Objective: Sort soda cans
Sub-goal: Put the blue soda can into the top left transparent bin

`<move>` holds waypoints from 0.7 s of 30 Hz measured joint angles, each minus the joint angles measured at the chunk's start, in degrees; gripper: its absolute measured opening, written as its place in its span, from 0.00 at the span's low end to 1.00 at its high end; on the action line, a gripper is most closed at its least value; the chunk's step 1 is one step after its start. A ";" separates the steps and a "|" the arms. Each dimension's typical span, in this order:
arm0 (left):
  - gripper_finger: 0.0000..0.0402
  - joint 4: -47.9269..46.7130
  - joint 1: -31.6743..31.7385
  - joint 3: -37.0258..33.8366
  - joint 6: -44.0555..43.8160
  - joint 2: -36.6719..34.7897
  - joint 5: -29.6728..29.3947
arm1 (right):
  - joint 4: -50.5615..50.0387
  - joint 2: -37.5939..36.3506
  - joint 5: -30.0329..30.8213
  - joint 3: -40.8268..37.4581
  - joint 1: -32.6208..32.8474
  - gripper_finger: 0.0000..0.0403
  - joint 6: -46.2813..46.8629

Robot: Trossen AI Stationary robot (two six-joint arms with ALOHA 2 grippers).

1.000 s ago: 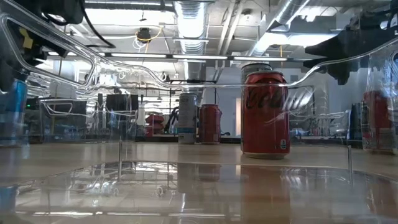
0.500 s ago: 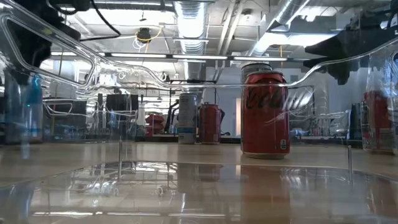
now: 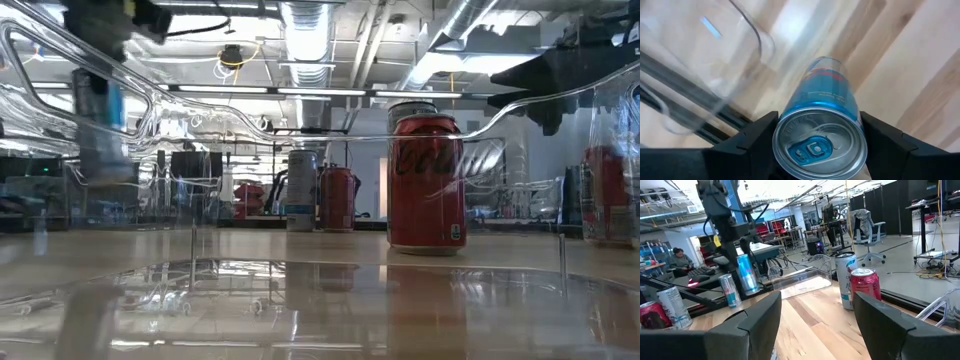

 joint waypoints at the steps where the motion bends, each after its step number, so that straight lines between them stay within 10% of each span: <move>1: 0.58 -0.64 0.72 1.54 1.47 1.22 -0.90 | -0.02 0.00 0.00 0.00 0.00 0.67 -0.02; 21: 0.58 -3.86 23.54 24.40 23.63 12.63 -8.95 | -1.66 0.00 0.00 0.00 -0.02 0.67 0.08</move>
